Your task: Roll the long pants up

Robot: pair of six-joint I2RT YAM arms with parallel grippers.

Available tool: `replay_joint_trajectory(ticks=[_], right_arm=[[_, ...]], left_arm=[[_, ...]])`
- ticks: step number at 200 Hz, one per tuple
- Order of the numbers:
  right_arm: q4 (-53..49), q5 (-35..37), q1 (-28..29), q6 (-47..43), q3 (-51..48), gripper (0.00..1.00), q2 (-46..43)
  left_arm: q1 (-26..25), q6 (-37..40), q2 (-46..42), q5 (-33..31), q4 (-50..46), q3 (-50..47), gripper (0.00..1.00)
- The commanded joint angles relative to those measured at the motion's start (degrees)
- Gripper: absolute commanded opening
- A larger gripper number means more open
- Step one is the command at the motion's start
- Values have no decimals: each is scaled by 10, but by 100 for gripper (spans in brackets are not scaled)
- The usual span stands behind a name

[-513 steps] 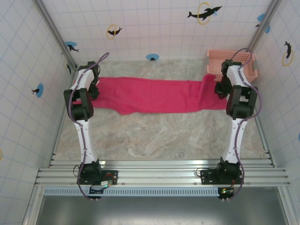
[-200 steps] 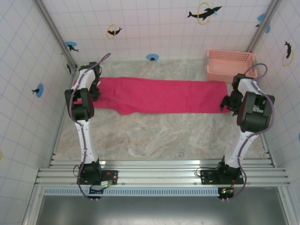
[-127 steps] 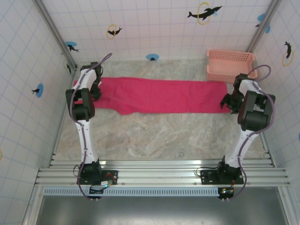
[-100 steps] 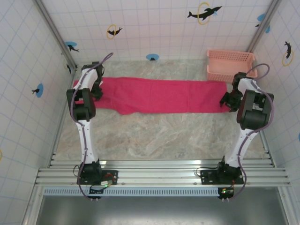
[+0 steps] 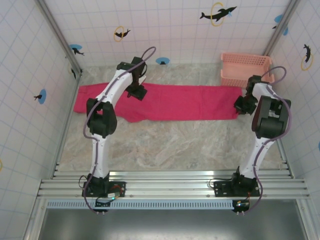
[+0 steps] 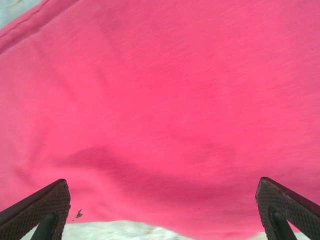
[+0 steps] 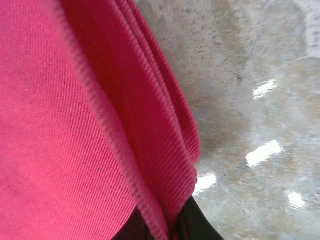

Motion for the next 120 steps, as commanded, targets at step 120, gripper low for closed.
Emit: replay_joint_trajectory(ticks=[120], right_arm=[[-45,-83,-115,-123,108,0,-123]], left_arm=[[-188,-233,179,204,-20,114,97]])
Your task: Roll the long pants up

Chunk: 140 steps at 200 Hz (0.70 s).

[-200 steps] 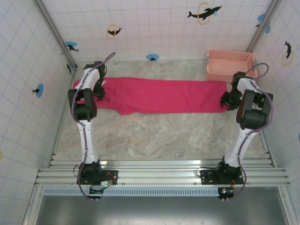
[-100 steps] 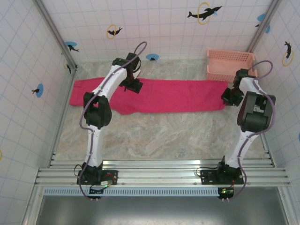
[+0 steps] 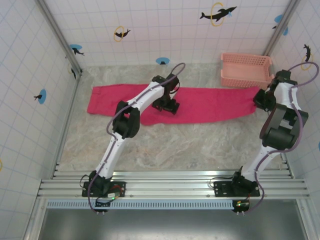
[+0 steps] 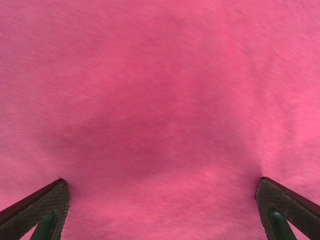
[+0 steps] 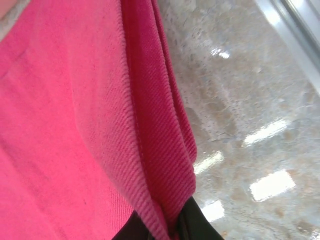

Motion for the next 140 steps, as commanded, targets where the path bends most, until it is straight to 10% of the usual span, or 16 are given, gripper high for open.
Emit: replay_joint_trajectory(ticks=[1,91,140], right_arm=[[-19,-33,-4,-34,73,0,-38],[-20,-202,37,-14,173,0,-79],[15,-283,132,32,176,0,-123]], left_arm=[[-30,-55,14,61,-15,8,98],[-81,-266,45,253,191,48,97],[12,-302,-36,278,238,53,97]])
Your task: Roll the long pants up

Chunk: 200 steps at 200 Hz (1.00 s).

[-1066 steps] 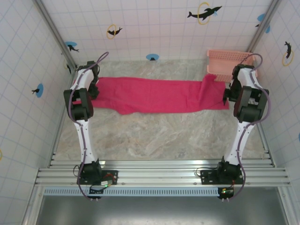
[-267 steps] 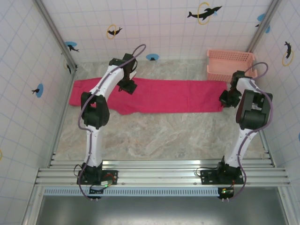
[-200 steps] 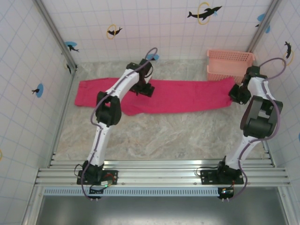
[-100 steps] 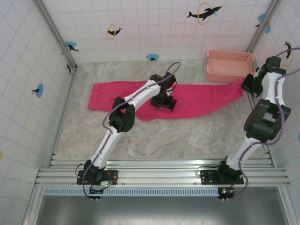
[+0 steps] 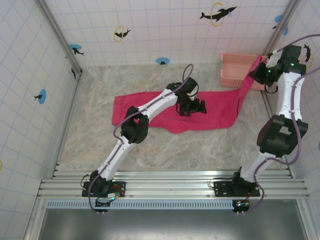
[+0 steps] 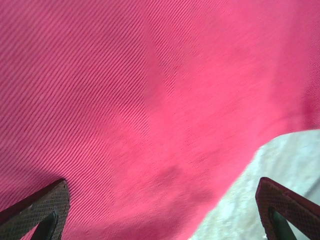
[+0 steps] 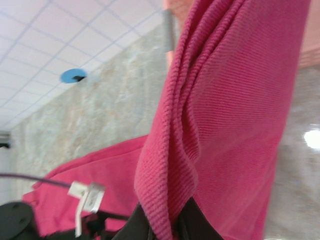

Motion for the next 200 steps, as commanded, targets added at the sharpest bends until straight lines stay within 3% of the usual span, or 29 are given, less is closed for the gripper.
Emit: replay_joint_trajectory(ticks=[1,18,34,52,69,100,115,200], right_arm=[[30,-78,64,29,28,0,-44],[32,-71,124,40,39,0,-50],[41,-60,182,56,44,0,-51],[65,-43,246,77,42,0,-46],[93,-38,300,98,45,0,-30],[118,-31,387,123,96,0,30],[115,-29,421,128,140,0,68],[99,-54,545,168,369,0,296]], left_arm=[[75,-28,-62,25,30,13,97],[155,6,-124,-3,-26,-18,97],[220,61,-209,-73,-80,-74,97],[289,119,-299,-174,-118,-174,97],[353,143,-376,-220,-109,-302,97],[462,115,-469,-189,-32,-535,98],[479,116,-477,-190,-19,-578,97],[485,138,-408,-138,-27,-545,97]])
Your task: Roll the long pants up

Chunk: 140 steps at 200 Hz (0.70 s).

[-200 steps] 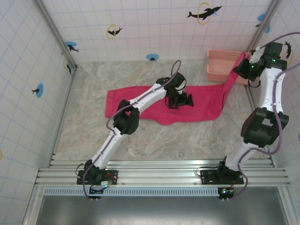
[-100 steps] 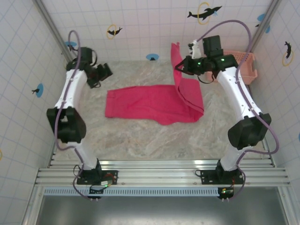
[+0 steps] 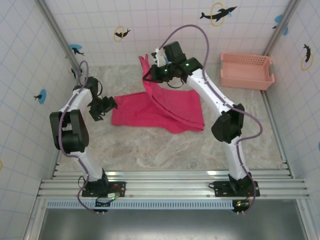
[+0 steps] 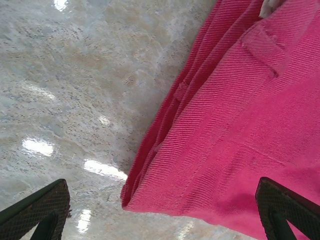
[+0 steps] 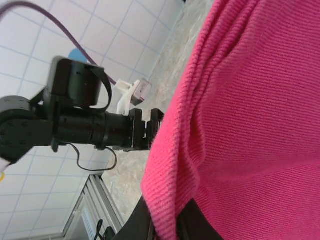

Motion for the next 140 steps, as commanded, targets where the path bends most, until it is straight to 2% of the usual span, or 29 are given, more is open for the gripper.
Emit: replay_joint_trajectory(ticks=[1,43,60,74,82,103,125,140], right_arm=[[16,-23,21,21,60,0,40],[20,-45,65,38,73,0,103],[39,-66,82,50,73,3,133],[81,-89,93,75,73,15,162],[107,-100,96,90,78,29,181],[134,-118,92,122,122,53,236],[150,-146,76,163,175,56,276],[109,-132,61,129,181,56,253]], left_arm=[[4,16,17,26,1,32,97],[8,9,45,56,15,40,97],[8,7,52,59,15,44,97],[9,10,57,59,11,49,97],[9,12,59,58,8,51,97],[10,15,64,51,-2,53,97],[14,26,63,34,-19,55,98],[21,33,54,19,-31,59,97]])
